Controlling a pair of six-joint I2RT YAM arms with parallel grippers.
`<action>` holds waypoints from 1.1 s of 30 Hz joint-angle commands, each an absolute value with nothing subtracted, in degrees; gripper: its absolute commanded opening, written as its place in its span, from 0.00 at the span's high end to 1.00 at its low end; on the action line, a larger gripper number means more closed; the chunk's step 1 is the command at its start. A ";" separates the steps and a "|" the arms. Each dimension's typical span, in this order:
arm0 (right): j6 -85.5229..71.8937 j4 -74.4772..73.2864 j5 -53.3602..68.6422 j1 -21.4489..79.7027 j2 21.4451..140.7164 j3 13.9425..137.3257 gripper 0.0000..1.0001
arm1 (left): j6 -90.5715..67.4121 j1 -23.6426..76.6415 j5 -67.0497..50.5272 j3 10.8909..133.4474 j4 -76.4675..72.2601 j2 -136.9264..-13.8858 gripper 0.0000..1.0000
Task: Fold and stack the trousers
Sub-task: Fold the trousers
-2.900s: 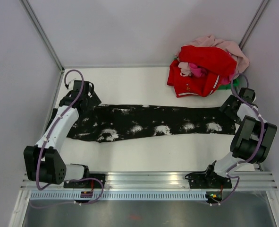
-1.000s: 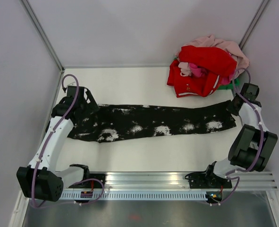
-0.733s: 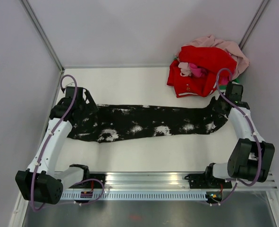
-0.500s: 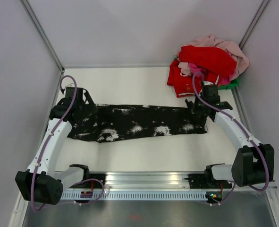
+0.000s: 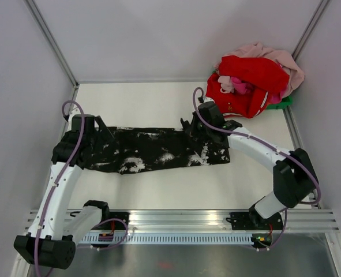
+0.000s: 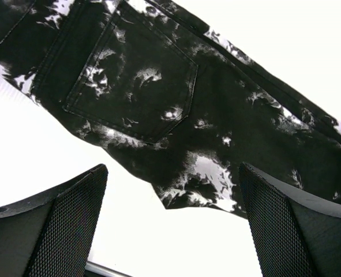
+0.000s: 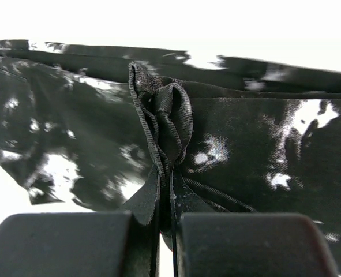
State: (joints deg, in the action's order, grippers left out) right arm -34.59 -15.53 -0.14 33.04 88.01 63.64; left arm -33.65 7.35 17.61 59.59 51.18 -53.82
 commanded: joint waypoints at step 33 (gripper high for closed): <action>-46.59 0.26 3.95 46.40 108.63 74.70 1.00 | -39.11 4.39 17.67 56.87 49.39 -50.62 0.00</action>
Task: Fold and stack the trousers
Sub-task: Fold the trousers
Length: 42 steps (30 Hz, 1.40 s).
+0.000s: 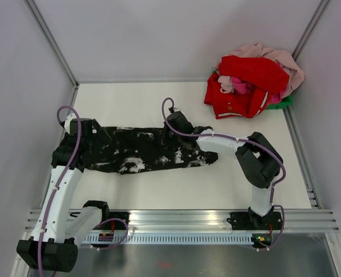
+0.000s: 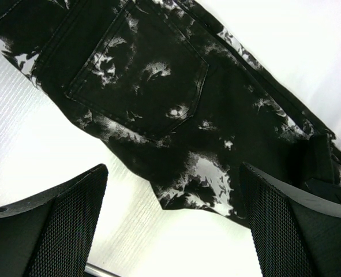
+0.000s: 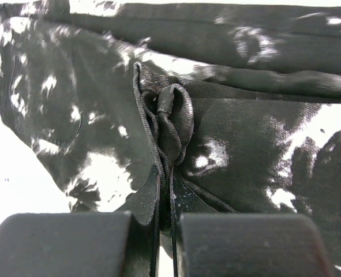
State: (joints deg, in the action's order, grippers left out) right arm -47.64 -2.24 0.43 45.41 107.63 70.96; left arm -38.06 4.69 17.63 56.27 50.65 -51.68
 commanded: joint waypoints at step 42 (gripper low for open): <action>-30.76 -24.17 -9.59 26.64 85.52 63.72 0.17 | -29.72 12.66 -12.30 47.02 10.03 -83.57 0.02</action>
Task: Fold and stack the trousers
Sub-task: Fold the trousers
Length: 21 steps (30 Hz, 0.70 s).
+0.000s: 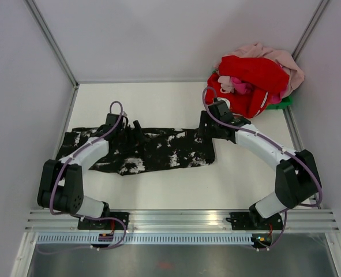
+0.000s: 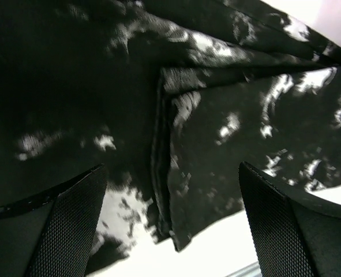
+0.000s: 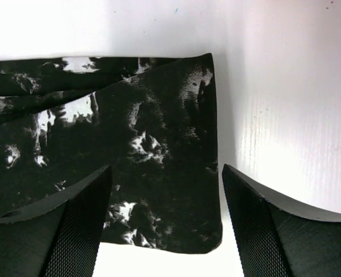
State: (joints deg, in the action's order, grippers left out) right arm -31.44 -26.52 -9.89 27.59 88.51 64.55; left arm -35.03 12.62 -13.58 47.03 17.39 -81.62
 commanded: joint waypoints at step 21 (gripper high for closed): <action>-27.51 -24.34 -7.47 22.06 83.93 61.26 0.24 | -34.10 13.71 -22.41 44.38 -4.04 -93.78 0.36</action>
State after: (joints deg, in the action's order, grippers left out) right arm -28.25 -25.43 -8.05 22.26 85.01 61.36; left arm -33.30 13.02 -20.10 44.95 0.64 -93.23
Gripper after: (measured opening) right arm 0.766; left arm 0.658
